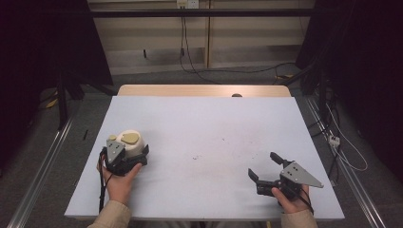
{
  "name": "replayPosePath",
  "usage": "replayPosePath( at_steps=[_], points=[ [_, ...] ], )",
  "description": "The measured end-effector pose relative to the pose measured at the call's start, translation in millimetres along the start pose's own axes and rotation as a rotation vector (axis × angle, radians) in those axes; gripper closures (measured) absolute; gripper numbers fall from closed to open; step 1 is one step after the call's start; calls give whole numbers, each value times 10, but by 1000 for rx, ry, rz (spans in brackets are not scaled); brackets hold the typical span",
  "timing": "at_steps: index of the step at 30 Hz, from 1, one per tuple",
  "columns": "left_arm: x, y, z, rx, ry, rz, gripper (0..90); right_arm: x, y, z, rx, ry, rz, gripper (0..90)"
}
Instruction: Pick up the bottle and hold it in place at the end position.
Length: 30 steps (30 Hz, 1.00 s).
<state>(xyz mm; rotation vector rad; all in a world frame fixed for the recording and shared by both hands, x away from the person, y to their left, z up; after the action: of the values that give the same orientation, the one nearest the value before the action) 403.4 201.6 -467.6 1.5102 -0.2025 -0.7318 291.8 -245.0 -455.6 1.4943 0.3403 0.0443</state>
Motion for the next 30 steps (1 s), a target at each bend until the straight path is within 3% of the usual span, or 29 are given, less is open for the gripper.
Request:
replayPosePath(
  at_steps=[15, 24, 30],
  points=[
    [-9, 35, -23, -14, -15, 9, 50, -5, 9, 9, 3, 2, 5, 34],
    [10, 163, 91, -9, -85, 19, 51, -1, 11, 16, 4, 0, 7, 34],
    [55, 245, 199, 30, -138, 25, 51, 2, 11, 13, 4, 6, 7, 34]
  ],
)
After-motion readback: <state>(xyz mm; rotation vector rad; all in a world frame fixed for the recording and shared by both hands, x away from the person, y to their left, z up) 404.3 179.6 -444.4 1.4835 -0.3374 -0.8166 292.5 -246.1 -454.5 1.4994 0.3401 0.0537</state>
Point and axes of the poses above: each handheld gripper's, and its own axes: x roughly forward along the jaws, y roughly out of its top, z roughly to its right, the point moved 4 cm from there along x, roughly forward along the jaws, and after that the axes turned 14 degrees about -y, right-handed, at the moved point
